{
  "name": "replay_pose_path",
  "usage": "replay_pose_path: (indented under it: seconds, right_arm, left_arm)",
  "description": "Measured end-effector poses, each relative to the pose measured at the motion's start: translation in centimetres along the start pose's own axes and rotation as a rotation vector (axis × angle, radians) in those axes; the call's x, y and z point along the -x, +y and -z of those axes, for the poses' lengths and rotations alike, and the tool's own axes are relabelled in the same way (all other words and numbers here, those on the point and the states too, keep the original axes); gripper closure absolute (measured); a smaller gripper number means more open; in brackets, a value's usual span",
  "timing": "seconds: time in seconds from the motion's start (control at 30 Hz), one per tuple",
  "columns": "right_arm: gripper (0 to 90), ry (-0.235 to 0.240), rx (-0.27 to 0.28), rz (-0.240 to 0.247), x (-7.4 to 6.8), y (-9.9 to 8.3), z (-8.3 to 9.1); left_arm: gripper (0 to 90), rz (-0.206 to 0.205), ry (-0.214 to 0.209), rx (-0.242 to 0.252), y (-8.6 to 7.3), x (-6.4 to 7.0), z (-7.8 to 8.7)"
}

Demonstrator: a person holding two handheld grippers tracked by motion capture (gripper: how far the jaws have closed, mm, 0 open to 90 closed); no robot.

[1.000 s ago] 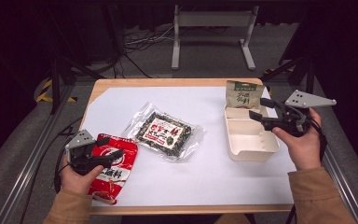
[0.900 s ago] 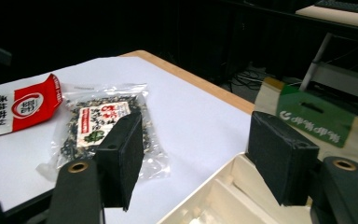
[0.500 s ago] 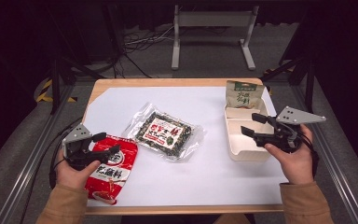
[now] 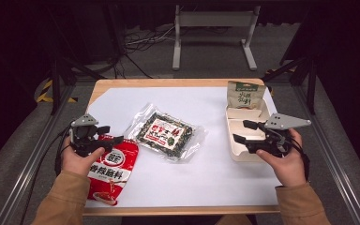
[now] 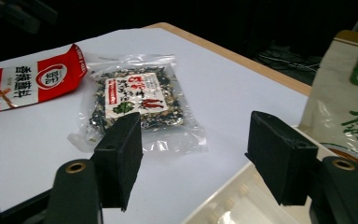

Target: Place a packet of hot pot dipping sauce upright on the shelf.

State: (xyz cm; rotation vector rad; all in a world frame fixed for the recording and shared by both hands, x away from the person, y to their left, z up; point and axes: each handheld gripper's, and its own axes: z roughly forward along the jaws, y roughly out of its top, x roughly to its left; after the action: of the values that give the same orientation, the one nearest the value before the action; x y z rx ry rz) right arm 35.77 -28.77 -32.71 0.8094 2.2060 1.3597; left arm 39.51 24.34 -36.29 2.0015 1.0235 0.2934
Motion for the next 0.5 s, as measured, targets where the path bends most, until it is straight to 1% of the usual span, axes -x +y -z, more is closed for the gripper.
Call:
replay_pose_path:
  seconds: [0.03,0.1,0.2,0.23,0.3,0.37,0.4,0.43,0.5]
  right_arm:
    - [35.9,0.011,-0.005,0.004,-0.3,-0.1,-0.3]
    - [35.6,0.027,-0.013,0.008,-0.6,-0.2,-0.6]
    - [35.1,0.045,-0.027,0.022,-1.2,-0.4,-1.2]
    - [34.9,0.051,-0.031,0.023,-1.3,-0.4,-1.4]
    - [34.7,0.062,-0.035,0.03,-1.6,-0.5,-1.6]
    - [34.6,0.064,-0.037,0.035,-1.8,-0.5,-1.7]
    - [34.5,0.065,-0.038,0.033,-1.8,-0.5,-1.7]
    - [34.4,0.066,-0.037,0.033,-1.9,-0.6,-1.7]
    - [34.2,0.068,-0.034,0.031,-1.9,-0.6,-1.7]
  left_arm:
    - [27.0,0.002,-0.003,-0.005,0.1,-0.3,-0.1]
    - [26.8,-0.009,0.011,-0.022,0.3,-1.0,-0.2]
    - [27.1,0.006,0.018,-0.033,0.4,-2.3,-0.2]
    - [27.1,0.003,0.016,-0.033,0.4,-2.7,-0.1]
    - [26.8,0.005,0.028,-0.058,0.4,-3.7,-0.1]
    - [25.4,0.01,0.015,-0.07,0.3,-4.7,-0.1]
    - [24.7,0.015,0.01,-0.087,0.2,-5.2,-0.2]
    - [23.9,0.011,0.014,-0.093,0.1,-5.6,-0.3]
    - [23.3,0.019,0.01,-0.103,-0.2,-6.3,-0.5]
